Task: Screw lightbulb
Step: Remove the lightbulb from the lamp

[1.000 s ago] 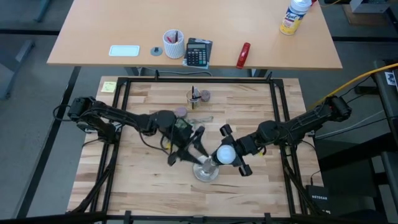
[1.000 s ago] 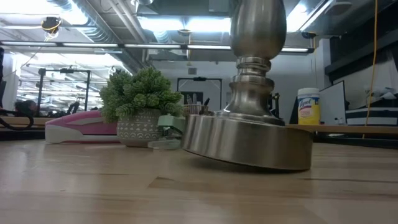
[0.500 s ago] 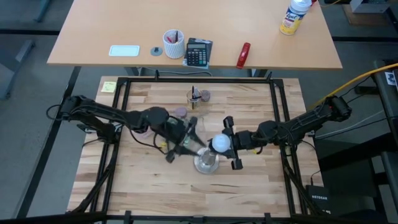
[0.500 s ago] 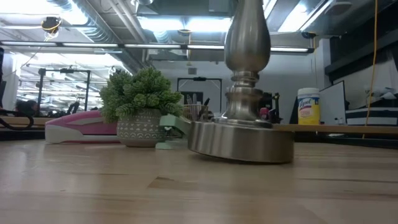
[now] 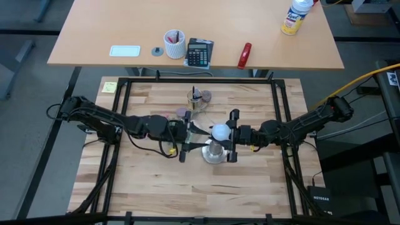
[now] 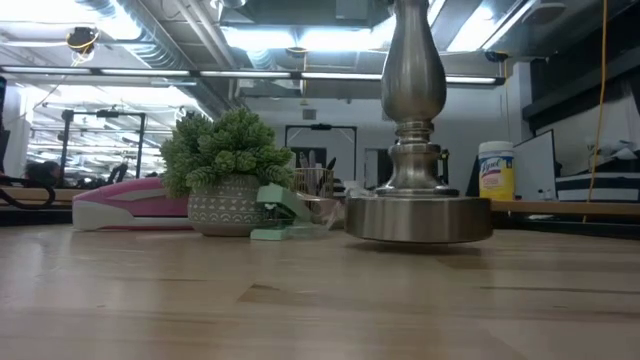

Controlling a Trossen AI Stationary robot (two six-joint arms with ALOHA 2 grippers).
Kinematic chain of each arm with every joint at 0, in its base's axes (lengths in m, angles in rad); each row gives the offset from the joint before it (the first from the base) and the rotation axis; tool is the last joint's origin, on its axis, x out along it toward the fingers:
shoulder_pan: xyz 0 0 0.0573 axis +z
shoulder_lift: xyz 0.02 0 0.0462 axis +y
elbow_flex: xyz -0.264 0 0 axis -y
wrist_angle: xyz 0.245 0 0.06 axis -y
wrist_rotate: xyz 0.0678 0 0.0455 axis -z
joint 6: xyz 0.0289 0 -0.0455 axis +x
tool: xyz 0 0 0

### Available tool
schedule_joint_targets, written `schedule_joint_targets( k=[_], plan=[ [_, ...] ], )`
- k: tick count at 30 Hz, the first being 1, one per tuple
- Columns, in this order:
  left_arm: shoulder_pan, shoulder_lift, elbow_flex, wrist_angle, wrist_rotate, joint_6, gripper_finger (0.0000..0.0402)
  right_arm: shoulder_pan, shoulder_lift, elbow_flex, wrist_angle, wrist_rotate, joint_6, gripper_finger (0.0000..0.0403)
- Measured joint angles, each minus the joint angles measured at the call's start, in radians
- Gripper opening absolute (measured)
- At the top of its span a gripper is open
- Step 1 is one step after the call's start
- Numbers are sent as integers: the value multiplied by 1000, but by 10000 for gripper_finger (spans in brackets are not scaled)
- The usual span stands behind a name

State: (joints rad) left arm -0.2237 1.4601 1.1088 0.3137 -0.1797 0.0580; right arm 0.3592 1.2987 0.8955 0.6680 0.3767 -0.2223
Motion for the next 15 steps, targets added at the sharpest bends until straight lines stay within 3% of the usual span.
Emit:
schedule_joint_targets(
  k=[7, 15],
  plan=[
    [3, 69, 0, 202, -23, 53, 170, 0, 0, 0, -6, -2, 1, 160],
    [1, 138, 0, 289, -8, 66, 171, 2, -2, 0, -20, -6, 10, 160]
  ],
)
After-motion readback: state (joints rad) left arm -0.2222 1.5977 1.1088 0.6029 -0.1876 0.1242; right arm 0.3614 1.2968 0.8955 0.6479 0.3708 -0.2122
